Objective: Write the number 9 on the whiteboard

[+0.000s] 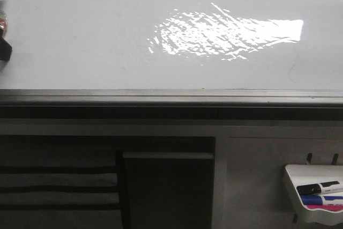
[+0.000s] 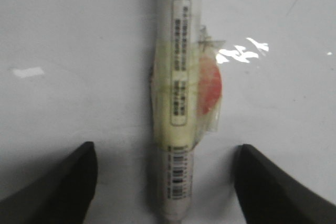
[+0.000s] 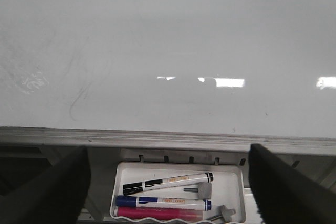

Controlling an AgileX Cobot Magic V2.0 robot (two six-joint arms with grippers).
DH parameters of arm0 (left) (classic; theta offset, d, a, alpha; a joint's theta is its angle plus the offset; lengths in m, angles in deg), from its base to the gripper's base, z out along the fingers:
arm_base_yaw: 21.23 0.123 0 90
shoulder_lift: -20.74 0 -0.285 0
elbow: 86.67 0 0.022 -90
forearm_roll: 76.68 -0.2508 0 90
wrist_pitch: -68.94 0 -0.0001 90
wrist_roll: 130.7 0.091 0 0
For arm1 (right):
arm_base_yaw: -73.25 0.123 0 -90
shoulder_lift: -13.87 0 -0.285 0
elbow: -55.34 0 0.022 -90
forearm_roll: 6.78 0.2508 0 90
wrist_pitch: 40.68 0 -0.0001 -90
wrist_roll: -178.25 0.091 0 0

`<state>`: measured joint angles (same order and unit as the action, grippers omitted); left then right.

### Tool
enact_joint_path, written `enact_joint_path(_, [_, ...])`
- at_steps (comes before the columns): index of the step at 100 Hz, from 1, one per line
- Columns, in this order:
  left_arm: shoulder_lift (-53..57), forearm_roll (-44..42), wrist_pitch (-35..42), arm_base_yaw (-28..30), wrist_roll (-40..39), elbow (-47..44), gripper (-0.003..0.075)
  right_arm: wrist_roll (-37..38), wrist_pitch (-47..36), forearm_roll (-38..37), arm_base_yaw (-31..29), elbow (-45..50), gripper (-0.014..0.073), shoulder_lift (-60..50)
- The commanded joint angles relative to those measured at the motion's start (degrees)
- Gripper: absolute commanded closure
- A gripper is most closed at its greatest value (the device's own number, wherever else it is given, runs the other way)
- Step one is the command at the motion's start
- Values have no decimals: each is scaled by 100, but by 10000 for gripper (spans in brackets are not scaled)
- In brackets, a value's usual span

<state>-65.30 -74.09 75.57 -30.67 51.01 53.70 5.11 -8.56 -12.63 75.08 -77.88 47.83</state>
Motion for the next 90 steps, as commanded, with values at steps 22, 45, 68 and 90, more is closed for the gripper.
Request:
enact_joint_path(22, [-25, -20, 743, -37, -7, 167, 431, -55, -387, -50, -47, -192, 50, 70])
enact_joint_path(45, [-1, -20, 561, -37, -7, 167, 507, -55, -375, -50, -47, -192, 50, 70])
enact_joint_path(68, [371, 84, 95, -37, -7, 167, 582, -55, -398, -50, -47, -192, 50, 70])
enact_joint_path(90, [1037, 70, -481, -37, -7, 167, 609, -55, -563, 246, -47, -230, 50, 70])
